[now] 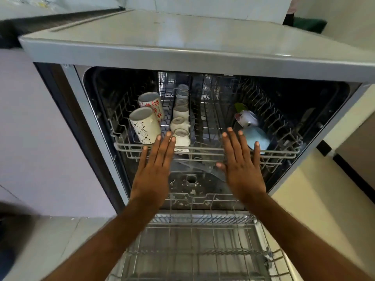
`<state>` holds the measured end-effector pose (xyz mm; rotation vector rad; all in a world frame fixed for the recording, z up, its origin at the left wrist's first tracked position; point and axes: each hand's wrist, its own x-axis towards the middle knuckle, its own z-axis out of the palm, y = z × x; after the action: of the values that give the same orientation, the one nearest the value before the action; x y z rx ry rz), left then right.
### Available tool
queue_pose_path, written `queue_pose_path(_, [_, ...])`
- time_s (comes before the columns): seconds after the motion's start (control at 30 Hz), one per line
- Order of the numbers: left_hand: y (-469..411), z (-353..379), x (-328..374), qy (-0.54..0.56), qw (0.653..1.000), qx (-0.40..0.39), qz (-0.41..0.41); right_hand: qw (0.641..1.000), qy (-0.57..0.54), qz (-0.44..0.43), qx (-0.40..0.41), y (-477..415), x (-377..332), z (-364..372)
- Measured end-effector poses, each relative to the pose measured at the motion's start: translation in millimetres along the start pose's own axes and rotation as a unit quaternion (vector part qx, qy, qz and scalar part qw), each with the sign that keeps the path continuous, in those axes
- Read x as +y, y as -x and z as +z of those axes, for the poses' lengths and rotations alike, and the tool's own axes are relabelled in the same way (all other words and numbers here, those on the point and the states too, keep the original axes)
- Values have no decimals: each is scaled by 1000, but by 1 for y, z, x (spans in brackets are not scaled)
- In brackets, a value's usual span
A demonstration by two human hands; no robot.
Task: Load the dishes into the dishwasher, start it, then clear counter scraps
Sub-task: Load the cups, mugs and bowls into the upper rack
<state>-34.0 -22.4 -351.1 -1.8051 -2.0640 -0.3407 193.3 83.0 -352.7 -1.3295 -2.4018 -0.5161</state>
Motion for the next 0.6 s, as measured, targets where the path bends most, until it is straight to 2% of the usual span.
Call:
queue_pose_path(0.23, [-29,10,-4,15,1000,-14,3,999,-17,13,-42,-30,4,9])
queue_pose_path(0.6, [-26,4,-4,-9,999,-39,15,997,-30,7,-72,-26,6,-2])
